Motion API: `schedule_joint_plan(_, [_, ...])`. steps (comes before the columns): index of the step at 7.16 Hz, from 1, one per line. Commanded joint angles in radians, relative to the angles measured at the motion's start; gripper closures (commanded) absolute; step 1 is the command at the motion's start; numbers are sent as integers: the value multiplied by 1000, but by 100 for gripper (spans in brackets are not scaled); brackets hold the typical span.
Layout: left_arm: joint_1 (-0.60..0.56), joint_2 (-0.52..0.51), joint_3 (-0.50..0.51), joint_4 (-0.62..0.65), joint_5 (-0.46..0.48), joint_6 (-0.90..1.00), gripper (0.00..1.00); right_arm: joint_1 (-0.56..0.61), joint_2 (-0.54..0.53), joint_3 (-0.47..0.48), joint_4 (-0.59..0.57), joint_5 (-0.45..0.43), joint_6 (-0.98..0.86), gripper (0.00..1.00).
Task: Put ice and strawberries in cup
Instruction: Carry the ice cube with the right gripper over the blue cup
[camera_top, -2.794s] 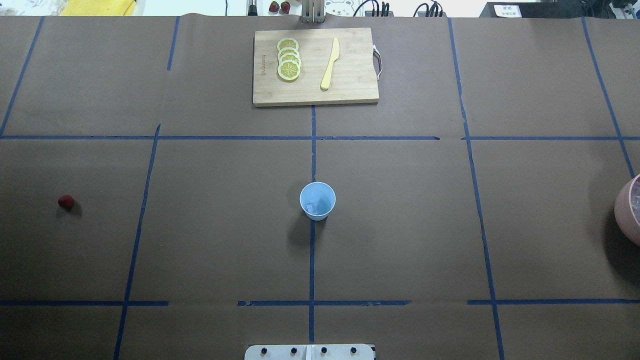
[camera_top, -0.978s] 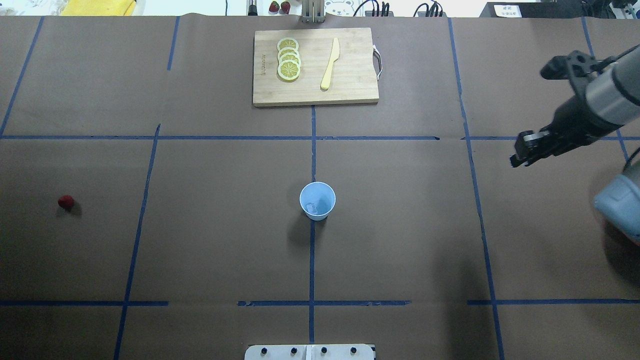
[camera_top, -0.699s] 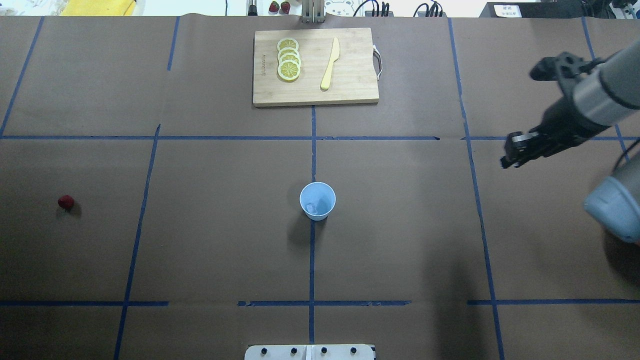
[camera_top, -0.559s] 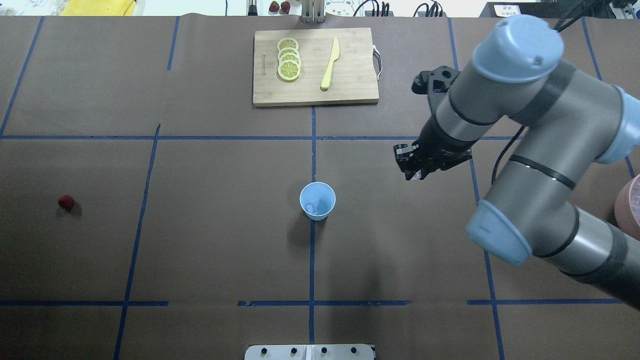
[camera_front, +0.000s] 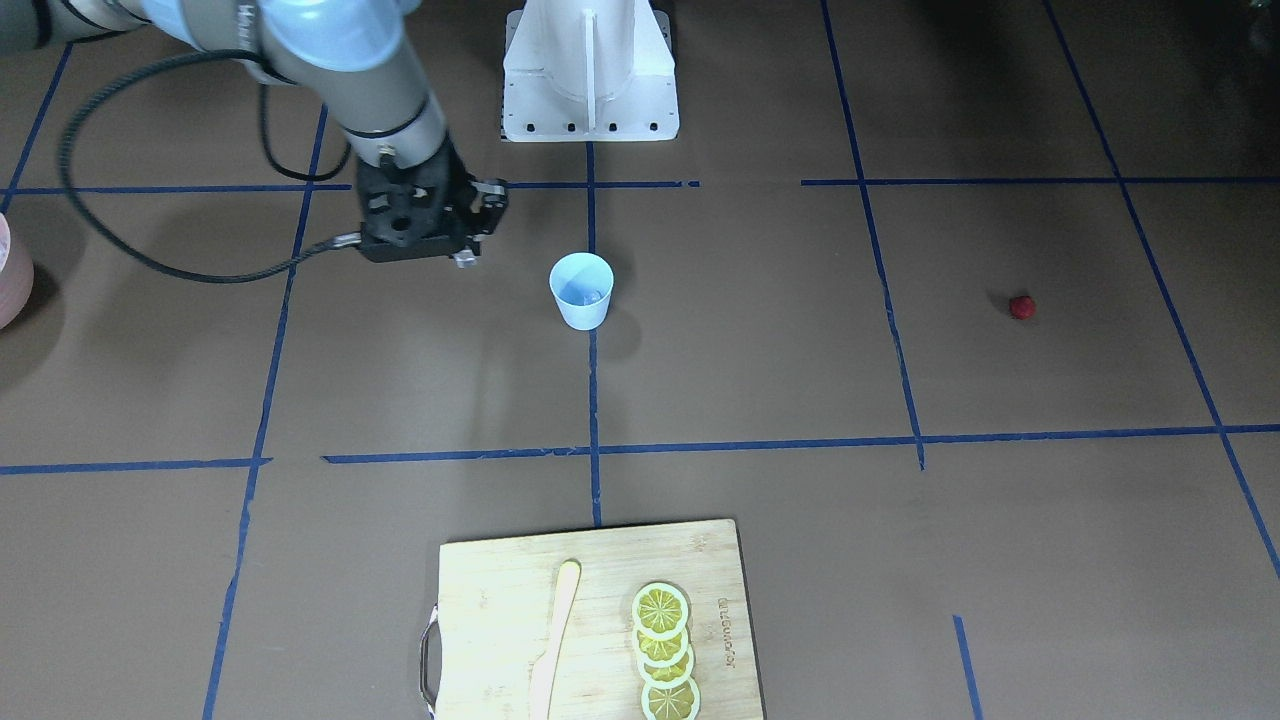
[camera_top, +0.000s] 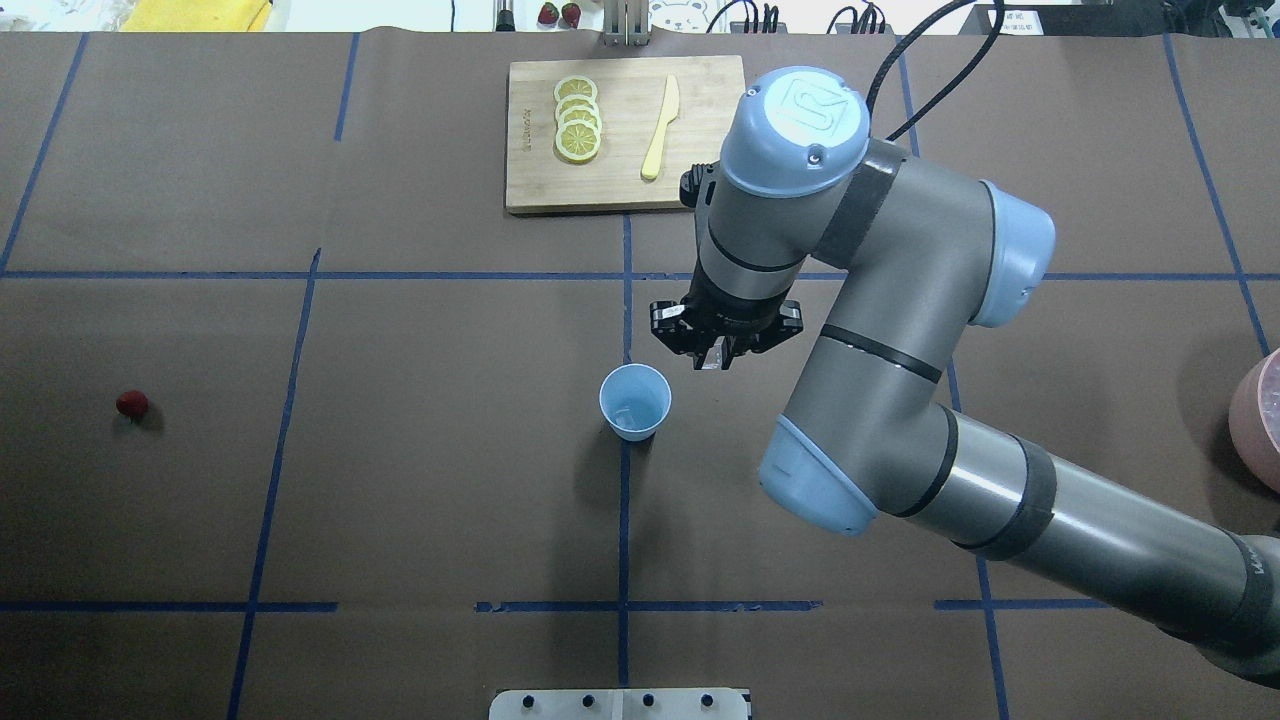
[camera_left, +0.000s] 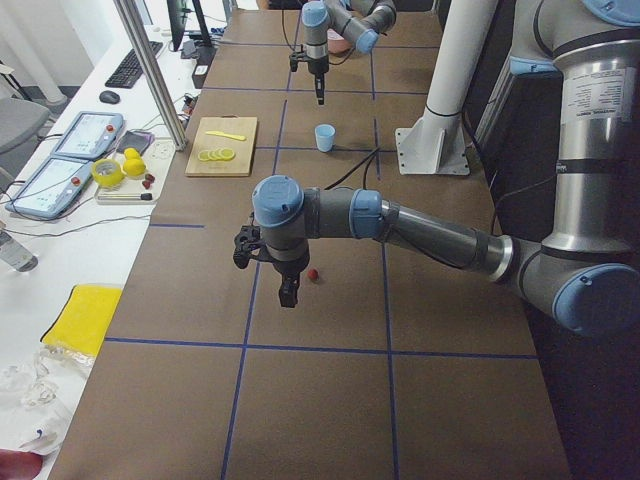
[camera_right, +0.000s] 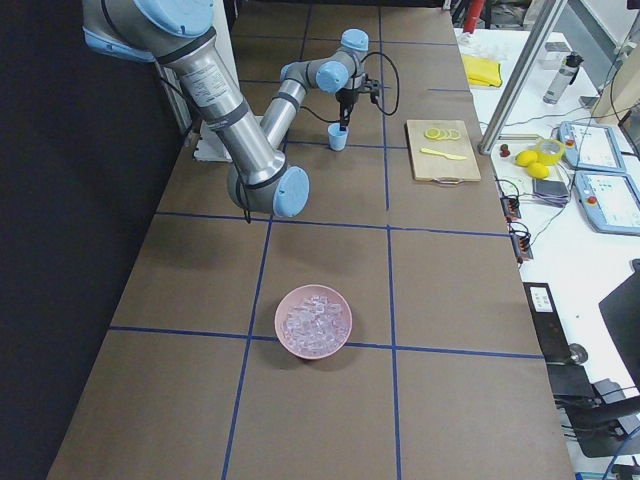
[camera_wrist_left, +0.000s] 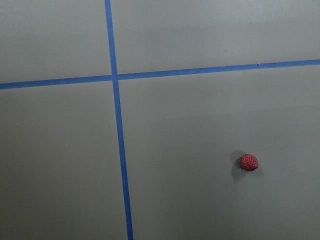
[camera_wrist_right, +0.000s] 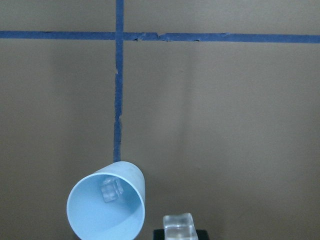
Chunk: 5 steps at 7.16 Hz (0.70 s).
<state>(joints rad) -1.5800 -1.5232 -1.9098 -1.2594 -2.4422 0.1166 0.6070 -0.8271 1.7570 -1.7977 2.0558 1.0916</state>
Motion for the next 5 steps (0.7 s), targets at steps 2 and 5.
schedule_joint_plan(2, [0, 0, 0, 0, 0, 0, 0, -39, 75, -115, 70, -23, 37, 100])
schedule_joint_plan(5, [0, 0, -1, -2, 0, 0, 0, -73, 86, -120, 70, -60, 59, 100])
